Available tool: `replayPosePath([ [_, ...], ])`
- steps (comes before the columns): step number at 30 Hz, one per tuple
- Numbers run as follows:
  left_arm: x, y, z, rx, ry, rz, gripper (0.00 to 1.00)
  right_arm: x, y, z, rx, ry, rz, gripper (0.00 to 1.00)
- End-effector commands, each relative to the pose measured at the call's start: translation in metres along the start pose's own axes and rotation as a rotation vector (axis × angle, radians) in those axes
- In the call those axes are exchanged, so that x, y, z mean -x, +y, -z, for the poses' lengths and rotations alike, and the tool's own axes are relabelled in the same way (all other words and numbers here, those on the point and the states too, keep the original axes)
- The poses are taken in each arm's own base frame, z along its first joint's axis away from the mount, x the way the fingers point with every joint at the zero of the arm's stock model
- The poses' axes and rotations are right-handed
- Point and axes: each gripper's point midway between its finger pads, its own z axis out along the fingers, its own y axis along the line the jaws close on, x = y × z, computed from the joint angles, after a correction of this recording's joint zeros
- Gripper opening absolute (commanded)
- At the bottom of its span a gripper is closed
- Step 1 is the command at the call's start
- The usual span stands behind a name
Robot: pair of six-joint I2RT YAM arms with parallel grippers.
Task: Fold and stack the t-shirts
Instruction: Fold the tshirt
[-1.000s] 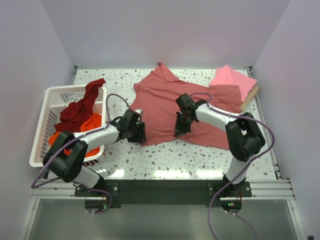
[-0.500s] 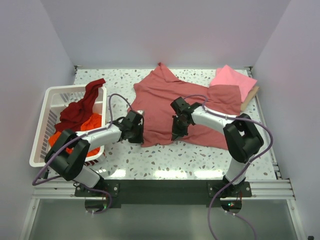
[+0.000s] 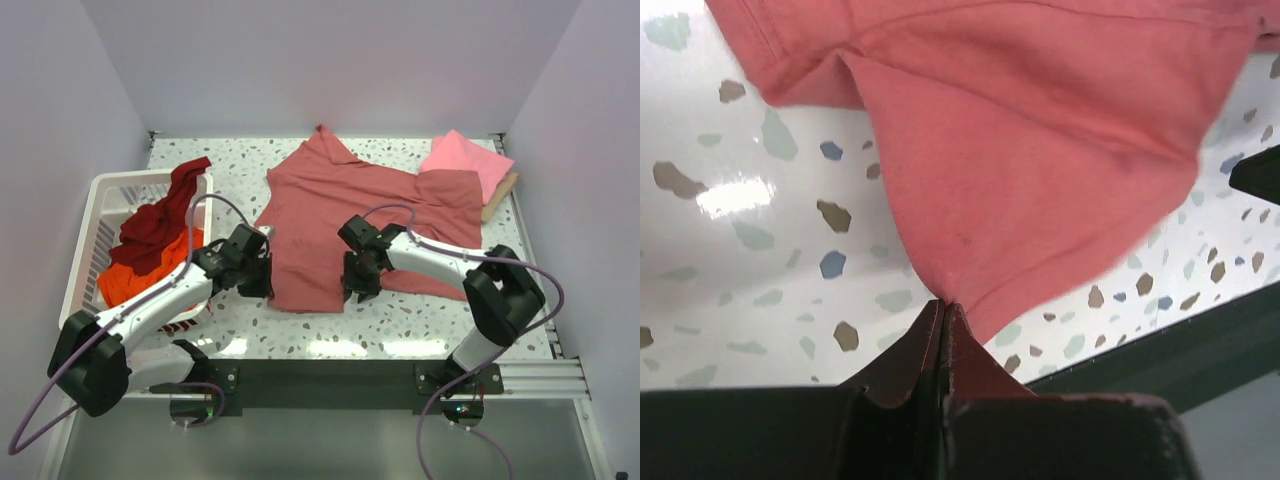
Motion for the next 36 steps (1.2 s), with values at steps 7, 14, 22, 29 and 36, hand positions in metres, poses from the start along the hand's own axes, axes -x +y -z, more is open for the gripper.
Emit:
replayPosePath([
  [7, -0.019, -0.019, 0.041, -0.102, 0.069, 0.015, 0.00, -0.001, -0.033, 0.063, -0.024, -0.141, -0.107, 0.81],
  [14, -0.023, -0.023, 0.048, -0.127, 0.087, 0.014, 0.00, 0.023, -0.122, 0.075, -0.057, -0.220, -0.410, 0.81],
  [22, -0.024, -0.022, 0.054, -0.124, 0.080, 0.011, 0.00, 0.044, -0.199, 0.082, -0.169, -0.256, -0.617, 0.73],
  [29, -0.023, -0.021, 0.058, -0.112, 0.088, 0.006, 0.00, 0.036, -0.263, 0.083, -0.256, -0.234, -0.811, 0.63],
  [36, -0.020, -0.016, 0.055, -0.073, 0.096, -0.007, 0.00, 0.024, -0.295, 0.078, -0.324, -0.190, -0.888, 0.59],
])
